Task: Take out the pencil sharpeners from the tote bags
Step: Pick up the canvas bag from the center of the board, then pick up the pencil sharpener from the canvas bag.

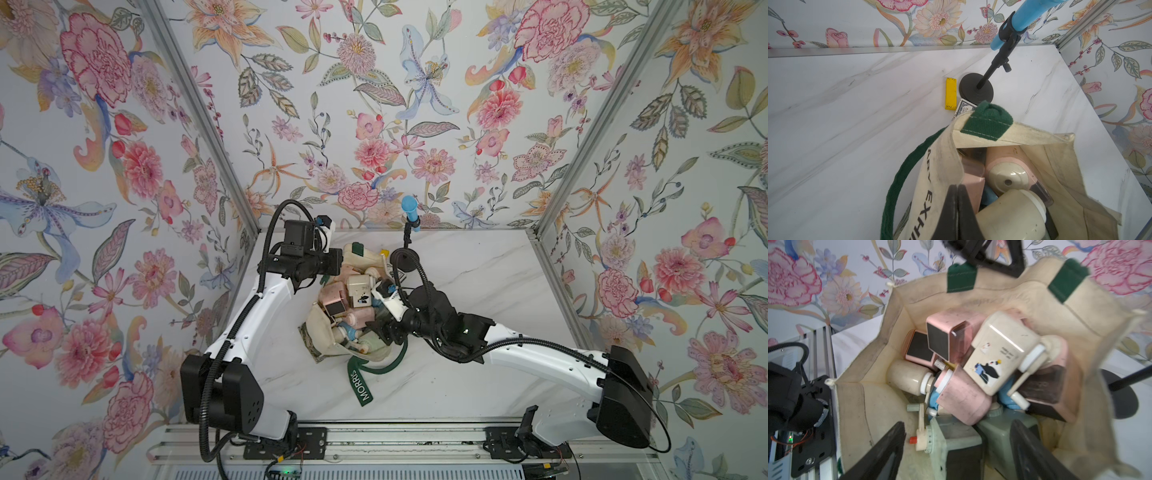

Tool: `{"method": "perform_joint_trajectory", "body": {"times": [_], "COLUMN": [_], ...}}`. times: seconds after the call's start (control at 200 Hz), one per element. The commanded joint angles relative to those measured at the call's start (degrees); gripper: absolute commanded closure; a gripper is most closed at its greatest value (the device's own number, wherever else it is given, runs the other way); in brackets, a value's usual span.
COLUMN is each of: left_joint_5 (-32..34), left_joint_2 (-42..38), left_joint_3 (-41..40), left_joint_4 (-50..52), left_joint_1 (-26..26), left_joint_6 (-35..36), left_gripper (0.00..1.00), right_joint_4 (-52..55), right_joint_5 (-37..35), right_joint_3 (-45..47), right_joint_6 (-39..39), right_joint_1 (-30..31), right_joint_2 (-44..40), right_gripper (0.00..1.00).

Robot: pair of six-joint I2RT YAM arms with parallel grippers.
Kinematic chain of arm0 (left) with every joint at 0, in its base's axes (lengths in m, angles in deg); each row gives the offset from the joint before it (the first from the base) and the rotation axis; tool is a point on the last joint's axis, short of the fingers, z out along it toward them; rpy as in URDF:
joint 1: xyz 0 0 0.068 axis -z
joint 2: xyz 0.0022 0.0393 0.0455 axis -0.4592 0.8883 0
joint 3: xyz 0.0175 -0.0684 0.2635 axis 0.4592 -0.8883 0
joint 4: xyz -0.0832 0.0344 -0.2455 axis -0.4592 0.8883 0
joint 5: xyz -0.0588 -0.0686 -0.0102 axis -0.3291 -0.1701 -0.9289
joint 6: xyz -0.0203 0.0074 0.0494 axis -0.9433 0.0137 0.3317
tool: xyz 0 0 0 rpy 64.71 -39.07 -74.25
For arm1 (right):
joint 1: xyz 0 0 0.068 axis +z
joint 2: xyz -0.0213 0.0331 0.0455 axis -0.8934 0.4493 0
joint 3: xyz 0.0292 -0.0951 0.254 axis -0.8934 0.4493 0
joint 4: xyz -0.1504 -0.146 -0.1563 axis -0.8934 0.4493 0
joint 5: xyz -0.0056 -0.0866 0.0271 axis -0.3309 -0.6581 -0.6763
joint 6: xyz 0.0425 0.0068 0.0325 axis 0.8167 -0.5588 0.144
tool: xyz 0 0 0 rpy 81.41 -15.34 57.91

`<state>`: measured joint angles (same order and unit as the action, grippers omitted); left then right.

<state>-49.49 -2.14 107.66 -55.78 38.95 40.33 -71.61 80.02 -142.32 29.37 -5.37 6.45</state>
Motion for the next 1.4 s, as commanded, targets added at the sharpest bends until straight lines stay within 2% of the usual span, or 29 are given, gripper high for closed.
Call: {"method": "perform_joint_trajectory", "body": {"times": [0.0, 0.125, 0.51, 0.661, 0.881, 1.101, 1.201, 1.276, 1.396], "left_joint_5": [-2.8, -2.59, -1.98, -1.32, -1.23, -0.94, -0.77, -0.67, -0.45], "left_joint_2": [-3.52, -4.81, -7.88, -8.53, -8.75, -9.07, -8.92, -8.91, -8.84], "left_joint_3": [-2.67, -4.64, -7.75, -8.15, -8.3, -8.53, -8.59, -8.76, -8.74], "left_joint_4": [-4.71, -5.76, -7.48, -7.44, -7.41, -7.38, -7.37, -7.31, -7.26], "left_joint_1": [-0.03, -0.02, -0.19, -0.27, -0.23, -0.21, -0.24, -0.29, -0.26], "left_joint_6": [-1.59, -1.69, -2.05, -2.19, -2.21, -2.21, -2.21, -2.12, -2.08], "left_gripper": [1.0, 1.0, 1.0, 1.0, 1.0, 1.0, 1.0, 1.0, 1.0], "right_joint_4": [-0.36, 1.78, 5.02, 10.35, 12.39, 17.11, 21.49, 24.19, 25.88], "right_joint_5": [3.63, 2.79, -2.59, -9.21, -9.65, -9.11, -13.88, -15.53, -13.25], "right_joint_3": [0.41, -4.08, -18.18, -25.35, -29.06, -33.38, -38.13, -41.54, -42.76], "right_joint_6": [2.25, 3.18, 14.4, 15.34, 12.4, 13.09, 12.53, 9.98, 6.09], "right_joint_1": [-1.56, -1.95, -1.44, -0.33, -1.15, -1.67, 0.15, 1.41, 1.45], "right_joint_2": [-1.42, 1.89, 15.85, 20.72, 23.34, 27.26, 30.07, 31.88, 32.1], "right_gripper": [0.21, 0.2, 0.14, 0.12, 0.09, 0.04, 0.03, 0.03, 0.05]}}
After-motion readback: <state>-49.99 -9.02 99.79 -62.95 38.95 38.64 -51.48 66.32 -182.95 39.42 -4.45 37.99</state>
